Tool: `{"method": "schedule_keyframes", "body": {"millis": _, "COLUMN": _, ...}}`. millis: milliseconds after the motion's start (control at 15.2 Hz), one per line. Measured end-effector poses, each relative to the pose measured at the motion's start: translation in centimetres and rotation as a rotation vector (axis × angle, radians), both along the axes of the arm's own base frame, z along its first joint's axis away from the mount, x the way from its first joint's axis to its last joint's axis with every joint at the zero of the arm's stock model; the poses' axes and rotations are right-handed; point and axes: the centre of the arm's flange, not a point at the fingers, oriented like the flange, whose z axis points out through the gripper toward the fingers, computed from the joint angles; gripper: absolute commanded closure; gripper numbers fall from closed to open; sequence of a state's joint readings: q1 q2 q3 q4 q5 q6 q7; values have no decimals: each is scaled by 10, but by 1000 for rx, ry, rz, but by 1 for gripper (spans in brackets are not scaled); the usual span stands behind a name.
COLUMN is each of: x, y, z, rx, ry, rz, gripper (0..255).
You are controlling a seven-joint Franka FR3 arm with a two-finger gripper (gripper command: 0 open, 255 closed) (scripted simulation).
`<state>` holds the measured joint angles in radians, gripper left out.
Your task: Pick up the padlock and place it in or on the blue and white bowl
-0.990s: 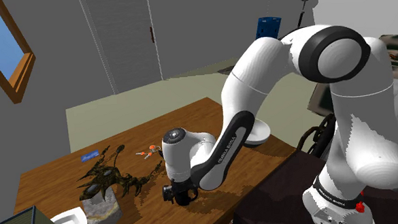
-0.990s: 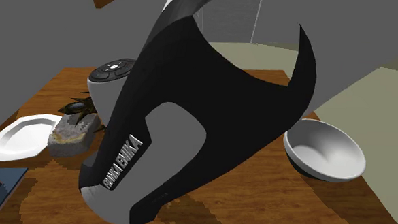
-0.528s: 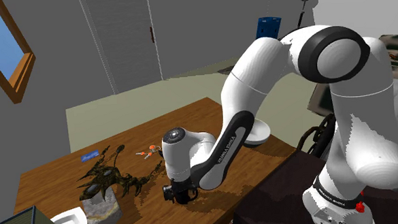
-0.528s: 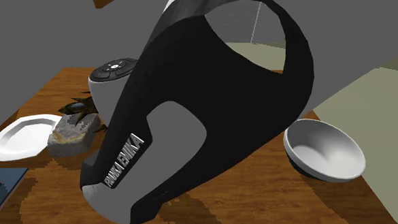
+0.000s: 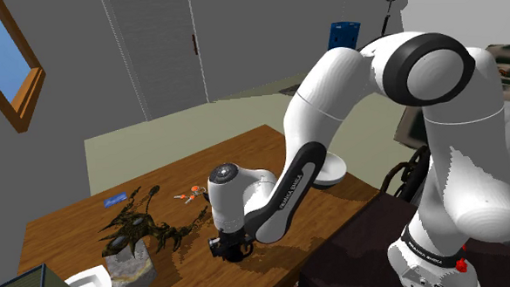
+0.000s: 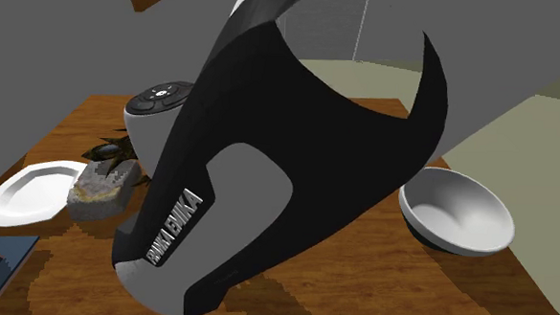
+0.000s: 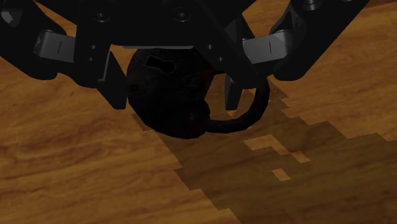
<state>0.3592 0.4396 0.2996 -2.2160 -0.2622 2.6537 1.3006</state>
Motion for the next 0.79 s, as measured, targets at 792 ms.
{"method": "schedule_keyframes", "body": {"millis": 792, "x": 0, "y": -1, "z": 49, "rx": -4, "ry": 6, "rz": -1, "gripper": 255}}
